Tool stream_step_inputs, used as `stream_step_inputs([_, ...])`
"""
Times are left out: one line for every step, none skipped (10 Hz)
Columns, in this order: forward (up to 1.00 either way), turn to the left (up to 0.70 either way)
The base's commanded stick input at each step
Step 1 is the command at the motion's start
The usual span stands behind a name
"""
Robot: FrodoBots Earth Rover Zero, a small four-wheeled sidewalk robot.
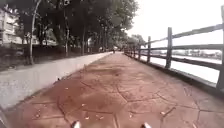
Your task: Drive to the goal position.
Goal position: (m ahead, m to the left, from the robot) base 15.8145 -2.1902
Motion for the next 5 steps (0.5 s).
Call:
stream_step_inputs([0.50,0.00])
stream_step_inputs([0.50,0.00])
stream_step_inputs([0.50,0.00])
stream_step_inputs([0.50,0.00])
stream_step_inputs([0.50,0.00])
